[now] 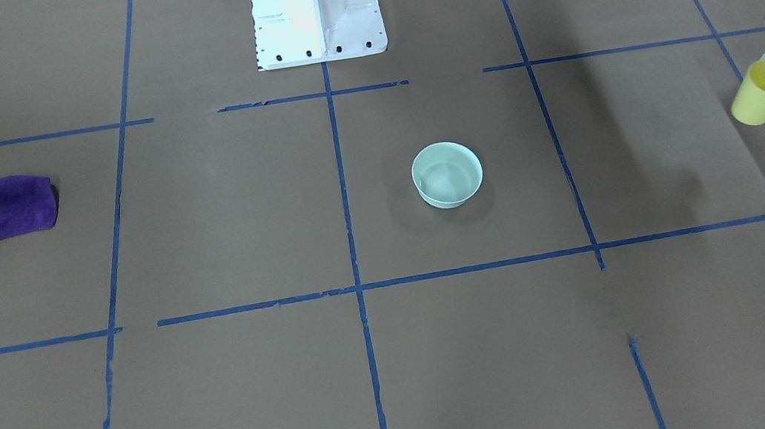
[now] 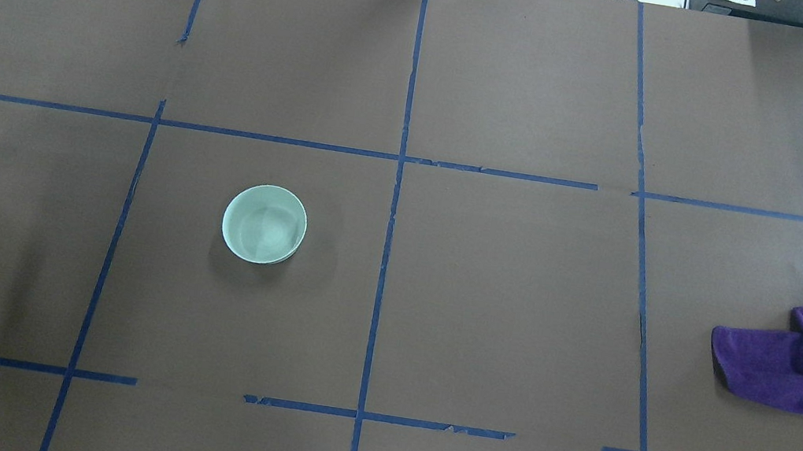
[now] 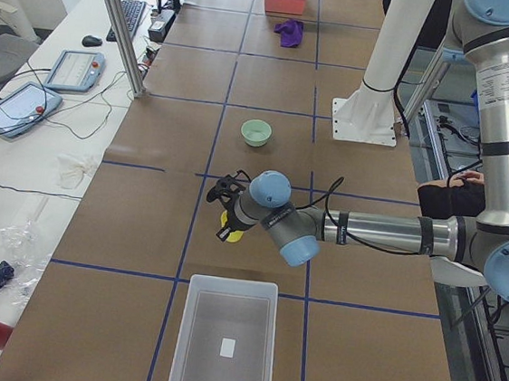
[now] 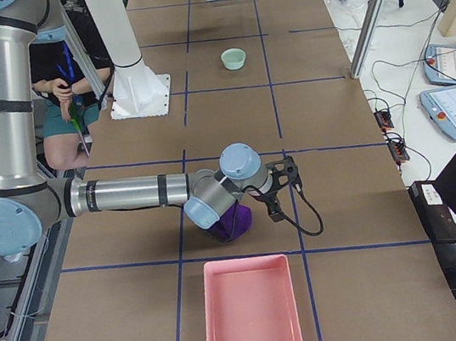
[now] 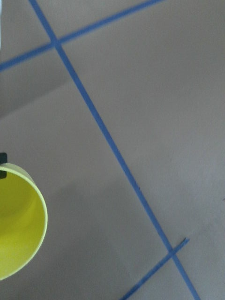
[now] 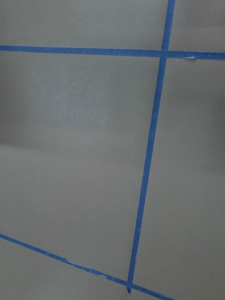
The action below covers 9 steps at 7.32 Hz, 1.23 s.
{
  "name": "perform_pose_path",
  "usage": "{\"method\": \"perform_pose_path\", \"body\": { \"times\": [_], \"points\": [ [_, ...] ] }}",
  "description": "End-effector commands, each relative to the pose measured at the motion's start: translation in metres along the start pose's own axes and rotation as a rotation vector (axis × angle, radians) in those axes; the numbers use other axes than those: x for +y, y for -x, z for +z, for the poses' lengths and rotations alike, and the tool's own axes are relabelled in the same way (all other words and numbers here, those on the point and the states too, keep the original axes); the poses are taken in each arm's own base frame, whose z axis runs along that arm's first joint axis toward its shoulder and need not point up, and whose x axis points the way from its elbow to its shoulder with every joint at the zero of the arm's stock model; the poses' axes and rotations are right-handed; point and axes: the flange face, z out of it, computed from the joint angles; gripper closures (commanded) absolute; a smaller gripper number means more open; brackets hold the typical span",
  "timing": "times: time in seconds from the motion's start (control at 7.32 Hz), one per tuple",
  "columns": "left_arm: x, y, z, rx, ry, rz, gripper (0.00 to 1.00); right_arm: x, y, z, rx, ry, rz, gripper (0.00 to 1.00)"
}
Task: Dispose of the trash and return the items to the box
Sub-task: 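Carry the yellow cup with the left gripper and drop it into the clear bin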
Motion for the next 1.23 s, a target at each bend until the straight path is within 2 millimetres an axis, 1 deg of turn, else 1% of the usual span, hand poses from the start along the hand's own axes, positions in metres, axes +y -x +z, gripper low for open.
{"method": "perform_pose_path", "body": {
  "times": [0.0, 0.14, 0.27, 0.41, 0.55, 0.68, 0.82, 0.96, 1.09],
  "points": [
    [-0.022, 0.106, -0.059, -0.121, 0.096, 0.119, 1.0, 0.0, 0.001, 0.001, -0.001, 0.003, -0.001, 0.0],
    [-0.002, 0.156, -0.052, -0.111, 0.159, 0.173, 1.0, 0.001, 0.002, 0.002, -0.002, 0.005, -0.003, 0.0],
    [0.034, 0.173, -0.033, -0.083, 0.191, 0.147, 1.0, 0.001, 0.004, 0.004, -0.003, 0.009, -0.003, 0.0],
    [0.064, 0.175, -0.017, -0.027, 0.166, 0.101, 1.0, 0.002, 0.006, 0.008, -0.006, 0.016, -0.007, 0.0],
    [0.096, 0.182, -0.001, -0.053, 0.112, 0.069, 1.0, 0.002, 0.007, 0.009, -0.007, 0.02, -0.009, 0.0],
    [0.124, 0.176, 0.004, -0.08, 0.046, 0.008, 1.0, 0.003, 0.009, 0.011, -0.007, 0.023, -0.01, 0.0],
    [0.139, 0.172, 0.005, -0.086, 0.044, -0.018, 1.0, 0.003, 0.009, 0.011, -0.007, 0.025, -0.01, 0.0],
    [0.148, 0.168, 0.008, -0.086, 0.057, -0.019, 0.72, 0.003, 0.011, 0.012, -0.009, 0.025, -0.014, 0.0],
    [0.146, 0.165, 0.006, -0.093, 0.036, 0.012, 0.31, 0.003, 0.01, 0.013, -0.009, 0.027, -0.014, 0.0]
  ]
}}
